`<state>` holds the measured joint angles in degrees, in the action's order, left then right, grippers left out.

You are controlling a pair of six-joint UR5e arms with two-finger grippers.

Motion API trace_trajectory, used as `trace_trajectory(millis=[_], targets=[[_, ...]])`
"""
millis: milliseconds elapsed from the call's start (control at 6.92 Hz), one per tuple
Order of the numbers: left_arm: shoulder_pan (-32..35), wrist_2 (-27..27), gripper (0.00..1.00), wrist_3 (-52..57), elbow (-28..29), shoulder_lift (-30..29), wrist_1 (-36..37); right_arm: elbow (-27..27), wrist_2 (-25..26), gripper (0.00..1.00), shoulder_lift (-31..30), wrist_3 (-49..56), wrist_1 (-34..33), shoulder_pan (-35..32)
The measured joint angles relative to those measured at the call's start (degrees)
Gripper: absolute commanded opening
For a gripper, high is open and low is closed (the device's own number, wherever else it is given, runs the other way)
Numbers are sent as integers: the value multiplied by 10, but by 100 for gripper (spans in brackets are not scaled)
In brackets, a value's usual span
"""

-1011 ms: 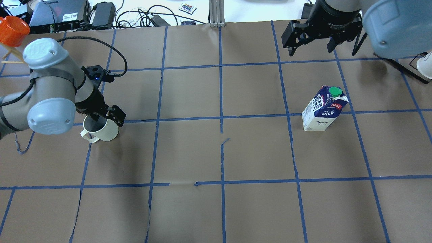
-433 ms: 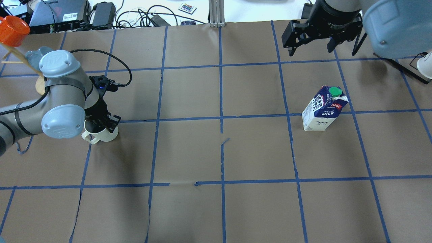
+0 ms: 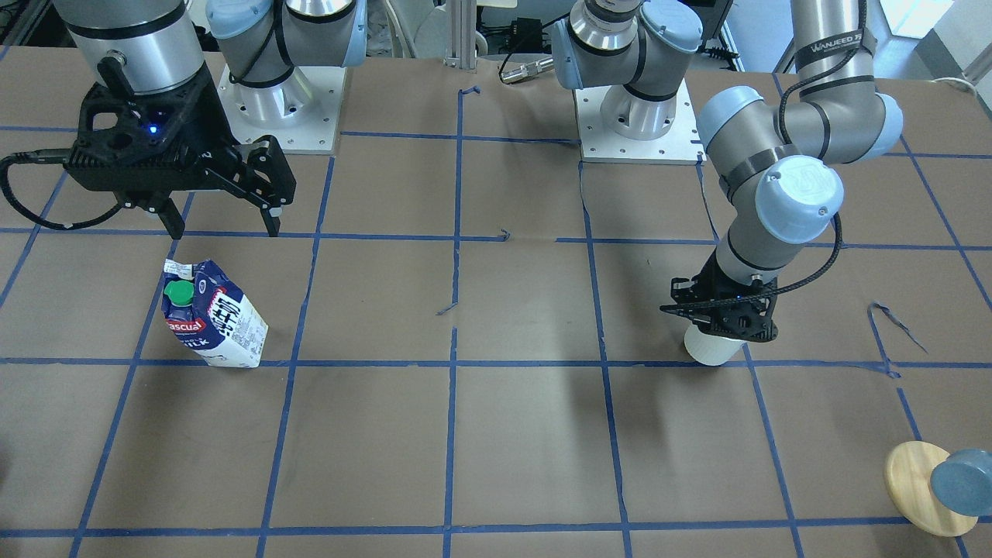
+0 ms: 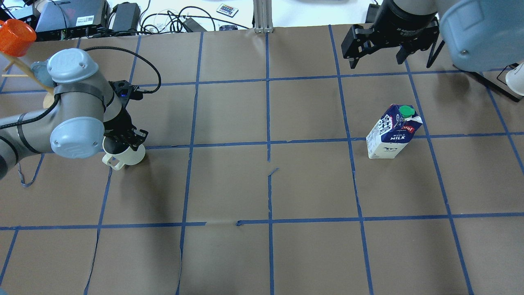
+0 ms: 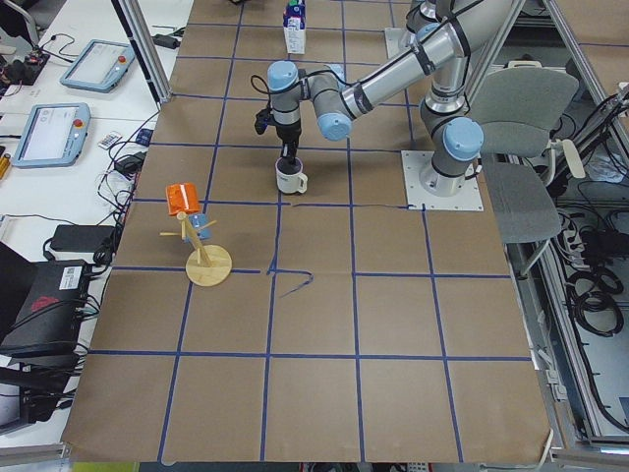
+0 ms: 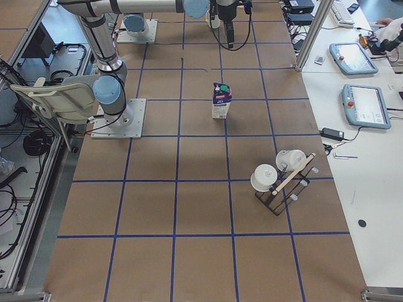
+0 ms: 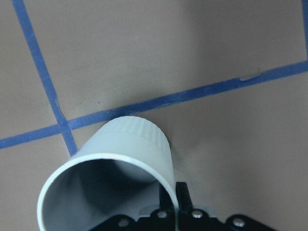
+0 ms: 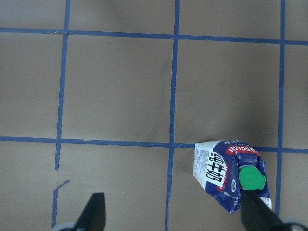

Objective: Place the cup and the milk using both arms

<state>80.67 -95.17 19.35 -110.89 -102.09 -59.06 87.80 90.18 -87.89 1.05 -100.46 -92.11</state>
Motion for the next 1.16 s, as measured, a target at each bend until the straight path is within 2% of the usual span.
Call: trace_trajectory(millis=[289, 578, 722, 867, 1156], targets=[[118, 34, 0, -214, 58, -23, -35, 0, 0, 100, 0, 0, 0, 0], [212, 117, 0, -434, 109, -69, -30, 0, 0, 100, 0, 0, 0, 0], [241, 138, 19, -509, 129, -92, -18, 0, 1, 100, 0, 0, 0, 0], [257, 154, 99, -552, 144, -109, -12, 0, 1, 100, 0, 0, 0, 0], [262, 157, 100, -546, 154, -115, -15, 2, 1, 100, 0, 0, 0, 1]])
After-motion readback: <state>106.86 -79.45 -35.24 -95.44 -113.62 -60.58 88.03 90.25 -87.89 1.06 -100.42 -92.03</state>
